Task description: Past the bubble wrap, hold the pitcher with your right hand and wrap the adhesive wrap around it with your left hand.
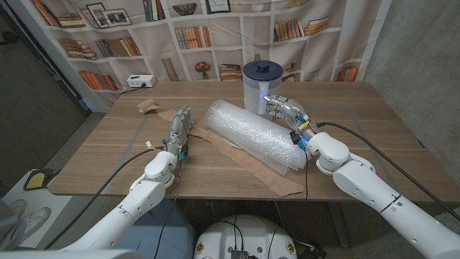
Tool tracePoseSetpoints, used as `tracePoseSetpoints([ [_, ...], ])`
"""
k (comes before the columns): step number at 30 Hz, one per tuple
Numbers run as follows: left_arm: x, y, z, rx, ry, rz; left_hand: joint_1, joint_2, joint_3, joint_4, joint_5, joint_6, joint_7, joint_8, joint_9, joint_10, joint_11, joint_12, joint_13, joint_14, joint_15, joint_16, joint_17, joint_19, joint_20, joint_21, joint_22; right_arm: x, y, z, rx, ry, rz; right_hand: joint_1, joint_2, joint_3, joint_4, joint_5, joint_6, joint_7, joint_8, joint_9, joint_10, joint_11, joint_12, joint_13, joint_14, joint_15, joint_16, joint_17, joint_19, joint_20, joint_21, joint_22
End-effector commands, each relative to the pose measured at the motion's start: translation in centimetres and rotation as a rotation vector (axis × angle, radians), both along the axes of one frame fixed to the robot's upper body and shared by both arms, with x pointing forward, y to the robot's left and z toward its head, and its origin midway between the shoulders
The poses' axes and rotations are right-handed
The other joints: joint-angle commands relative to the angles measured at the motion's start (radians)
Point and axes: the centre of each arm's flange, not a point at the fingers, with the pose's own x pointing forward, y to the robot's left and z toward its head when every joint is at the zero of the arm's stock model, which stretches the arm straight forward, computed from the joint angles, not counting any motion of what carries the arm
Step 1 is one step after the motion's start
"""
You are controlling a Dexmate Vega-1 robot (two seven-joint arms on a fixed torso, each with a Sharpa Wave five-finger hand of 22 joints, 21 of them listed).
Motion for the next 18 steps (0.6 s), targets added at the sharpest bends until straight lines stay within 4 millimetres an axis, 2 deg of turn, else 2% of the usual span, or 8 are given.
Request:
tracePoseSetpoints([
  [1,-0.16,-0.28,-0.18,0.005,0.008,-0.002,0.004,0.011,-0.001,0.001,0.003,0.007,-0.001,0.001,0.003,0.009,0.000,0.004,0.005,-0.002,0.007,0.004,0.002,0.001,0.001,0.001,0.005,0.19,-0.03,-0.09,0.002,0.006,0.020,0.020,0.003,-0.003,0.001,0.005,0.000,0.000,0.007,0.008,0.001,-0.011,-0.003,0.003,0.013,-0.049,0.004,-0.005,0.056,0.003,0.026,0.007],
  [2,-0.22,-0.27,-0.22,0.004,0.008,-0.002,0.004,0.011,-0.001,0.001,0.003,0.007,-0.001,0.001,0.003,0.009,0.000,0.004,0.005,-0.003,0.006,0.004,0.002,0.001,0.001,0.001,0.005,0.18,0.03,-0.06,0.001,0.006,0.018,0.022,0.004,-0.004,0.002,0.005,0.000,-0.001,0.008,0.009,0.002,-0.014,-0.004,0.003,0.013,-0.049,0.003,-0.006,0.080,-0.004,0.036,0.008],
  [3,-0.24,-0.25,-0.23,0.005,0.009,-0.001,0.004,0.012,-0.001,0.001,0.003,0.007,-0.001,0.001,0.003,0.009,-0.001,0.004,0.005,-0.002,0.007,0.004,0.002,0.000,0.001,0.001,0.005,0.14,0.05,-0.03,-0.006,0.001,0.015,0.025,0.004,-0.006,0.003,0.005,0.002,-0.001,0.010,0.011,0.003,-0.015,-0.008,0.002,0.016,-0.049,0.002,-0.009,0.124,-0.020,0.056,0.012],
  [6,-0.30,-0.20,-0.25,0.005,0.008,0.001,0.005,0.012,-0.001,0.001,0.003,0.007,0.000,0.001,0.003,0.006,-0.002,0.002,0.005,-0.003,0.007,0.004,0.002,0.000,0.003,0.001,0.005,0.05,0.11,-0.01,-0.010,-0.004,0.011,0.031,0.006,-0.009,0.004,0.005,0.001,0.000,0.011,0.012,0.003,-0.014,-0.013,0.000,0.015,-0.047,0.000,-0.012,0.173,-0.040,0.081,0.020],
  [8,-0.33,-0.20,-0.26,0.005,0.008,0.001,0.005,0.012,-0.001,0.001,0.003,0.007,-0.001,0.001,0.003,0.006,-0.001,0.002,0.005,-0.003,0.006,0.004,0.002,0.001,0.003,0.001,0.005,0.06,0.11,-0.02,-0.014,-0.002,0.012,0.033,0.006,-0.011,0.005,0.004,0.001,0.000,0.011,0.012,0.002,-0.018,-0.015,-0.001,-0.005,-0.042,-0.010,-0.014,0.185,-0.051,0.090,0.025],
  [15,-0.34,-0.33,-0.34,0.006,0.012,-0.002,0.005,0.012,-0.001,0.001,0.003,0.007,0.001,0.002,0.003,0.008,0.000,0.003,0.005,-0.004,0.006,0.004,0.002,0.001,0.003,0.001,0.005,-0.04,0.11,-0.08,-0.015,-0.007,0.014,0.037,0.011,-0.013,0.007,0.004,-0.001,0.000,0.010,0.011,0.001,-0.014,-0.019,-0.001,0.028,-0.046,0.003,-0.012,0.199,-0.052,0.102,0.031],
  [16,-0.34,-0.36,-0.35,0.007,0.013,-0.004,0.005,0.012,-0.001,0.001,0.003,0.007,0.001,0.002,0.003,0.008,0.001,0.003,0.005,-0.003,0.006,0.004,0.002,0.001,0.003,0.001,0.005,-0.04,0.12,-0.08,-0.015,-0.006,0.011,0.039,0.012,-0.013,0.007,0.004,0.000,0.001,0.011,0.011,0.001,-0.016,-0.021,-0.002,0.034,-0.056,0.006,-0.011,0.207,-0.056,0.107,0.032],
  [18,-0.33,-0.41,-0.36,0.007,0.012,-0.004,0.005,0.013,-0.001,0.001,0.003,0.007,-0.001,0.002,0.003,0.010,-0.001,0.004,0.005,-0.004,0.005,0.004,0.002,0.001,0.003,0.001,0.005,-0.05,0.11,-0.10,-0.012,-0.001,0.009,0.042,0.013,-0.015,0.007,0.004,0.001,0.002,0.011,0.010,0.003,-0.013,-0.024,-0.003,0.033,-0.056,0.007,-0.009,0.244,-0.075,0.128,0.039],
])
